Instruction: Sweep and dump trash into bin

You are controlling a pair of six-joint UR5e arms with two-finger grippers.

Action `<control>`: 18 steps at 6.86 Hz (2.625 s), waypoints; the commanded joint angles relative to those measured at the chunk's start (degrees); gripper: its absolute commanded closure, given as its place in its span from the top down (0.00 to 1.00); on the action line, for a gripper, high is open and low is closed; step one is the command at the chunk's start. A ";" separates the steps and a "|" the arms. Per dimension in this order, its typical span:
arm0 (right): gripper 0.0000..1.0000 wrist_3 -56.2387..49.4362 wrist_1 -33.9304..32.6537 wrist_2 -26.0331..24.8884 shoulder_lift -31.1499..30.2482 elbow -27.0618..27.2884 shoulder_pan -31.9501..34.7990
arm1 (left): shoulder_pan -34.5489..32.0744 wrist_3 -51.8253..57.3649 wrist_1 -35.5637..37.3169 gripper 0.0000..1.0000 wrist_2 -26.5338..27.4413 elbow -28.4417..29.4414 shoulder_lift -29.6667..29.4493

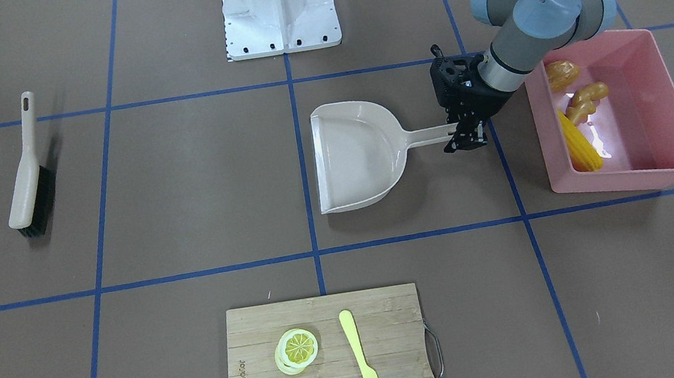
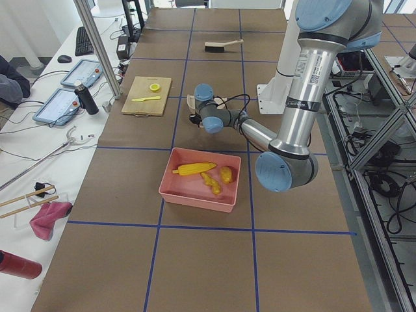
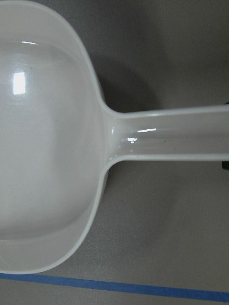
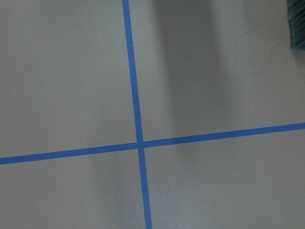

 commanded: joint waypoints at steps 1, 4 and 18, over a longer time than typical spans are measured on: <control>1.00 0.00 0.00 0.00 0.34 -0.31 -0.04 | 0.66 -0.31 0.10 0.00 -0.07 0.06 0.21; 1.00 0.00 0.00 0.00 0.17 -0.49 0.05 | 1.10 -0.31 1.68 0.23 -0.16 -0.21 0.29; 1.00 -0.17 0.00 -0.97 -0.18 -0.84 0.13 | -41.05 -16.00 23.20 0.99 -5.26 -10.35 22.61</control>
